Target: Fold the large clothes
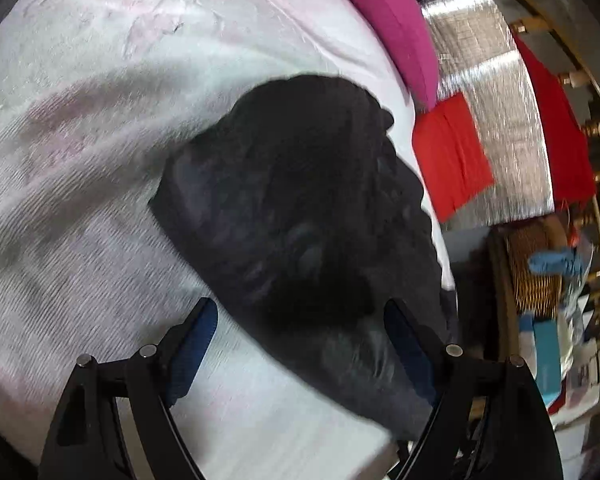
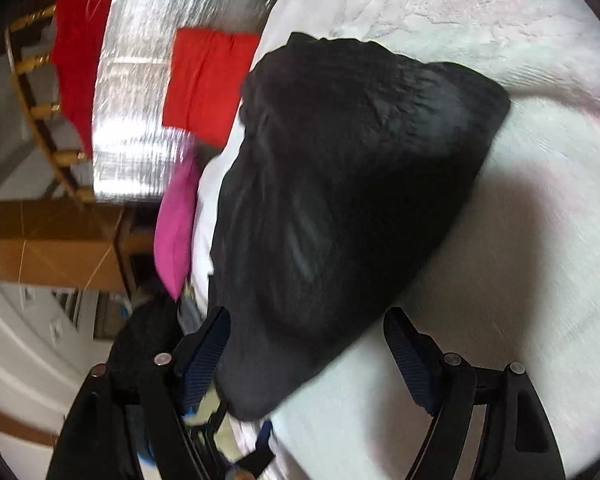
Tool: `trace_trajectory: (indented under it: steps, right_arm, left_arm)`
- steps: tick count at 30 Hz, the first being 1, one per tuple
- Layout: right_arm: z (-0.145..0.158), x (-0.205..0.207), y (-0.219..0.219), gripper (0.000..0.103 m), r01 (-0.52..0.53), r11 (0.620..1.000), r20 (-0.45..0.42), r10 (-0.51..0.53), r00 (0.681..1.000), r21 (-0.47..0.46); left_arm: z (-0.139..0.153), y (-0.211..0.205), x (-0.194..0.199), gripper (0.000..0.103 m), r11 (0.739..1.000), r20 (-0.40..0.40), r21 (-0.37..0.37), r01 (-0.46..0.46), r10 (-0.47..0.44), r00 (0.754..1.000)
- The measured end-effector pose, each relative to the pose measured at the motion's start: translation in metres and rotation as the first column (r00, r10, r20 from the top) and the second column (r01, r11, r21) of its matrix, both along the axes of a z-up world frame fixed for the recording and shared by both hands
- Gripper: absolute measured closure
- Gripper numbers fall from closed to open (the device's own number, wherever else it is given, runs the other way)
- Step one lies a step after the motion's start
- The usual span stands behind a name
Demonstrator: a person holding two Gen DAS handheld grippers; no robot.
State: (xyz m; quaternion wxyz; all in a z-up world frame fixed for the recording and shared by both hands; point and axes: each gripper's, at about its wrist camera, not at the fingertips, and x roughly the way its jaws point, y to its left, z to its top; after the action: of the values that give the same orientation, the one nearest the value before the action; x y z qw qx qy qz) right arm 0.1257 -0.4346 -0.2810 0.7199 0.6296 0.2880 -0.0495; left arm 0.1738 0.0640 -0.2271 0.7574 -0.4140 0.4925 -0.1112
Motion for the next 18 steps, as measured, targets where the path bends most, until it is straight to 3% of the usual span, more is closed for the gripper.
trace_trajectory:
  steps: [6,8,9,11,13,15,18]
  right_arm:
    - [-0.004,0.022,0.0,0.02,0.081,0.997,-0.016,-0.082,0.997,-0.019]
    - [0.0,0.026,0.004,0.027,0.064,0.996,-0.032,-0.066,0.997,-0.063]
    - [0.003,0.027,0.005,0.032,0.059,0.994,-0.044,-0.064,0.997,-0.096]
    - [0.005,0.03,0.009,0.055,0.044,0.988,-0.067,-0.054,0.996,-0.149]
    - [0.009,0.031,0.009,0.062,0.033,0.986,-0.061,-0.044,0.997,-0.164]
    - [0.021,0.034,0.015,0.065,0.014,0.969,-0.059,-0.03,0.998,-0.247]
    - [0.034,0.036,0.02,0.069,0.009,0.957,-0.042,-0.022,0.999,-0.29]
  left_arm:
    - [-0.01,-0.015,0.025,0.018,0.998,0.008,-0.04,-0.055,0.056,0.998]
    - [-0.011,-0.017,0.031,0.021,0.997,0.018,-0.044,-0.058,0.059,0.998]
    - [-0.01,-0.019,0.033,0.032,0.998,0.022,-0.023,-0.056,0.057,0.998]
    - [-0.009,-0.021,0.036,0.046,0.999,0.033,0.016,-0.037,0.037,0.999]
    - [-0.005,-0.025,0.04,0.056,1.0,0.064,0.025,-0.013,0.011,0.998]
    - [0.002,-0.029,0.04,0.068,0.997,0.105,0.07,0.017,-0.024,0.994]
    - [0.011,-0.034,0.039,0.073,0.993,0.159,0.112,0.038,-0.056,0.986]
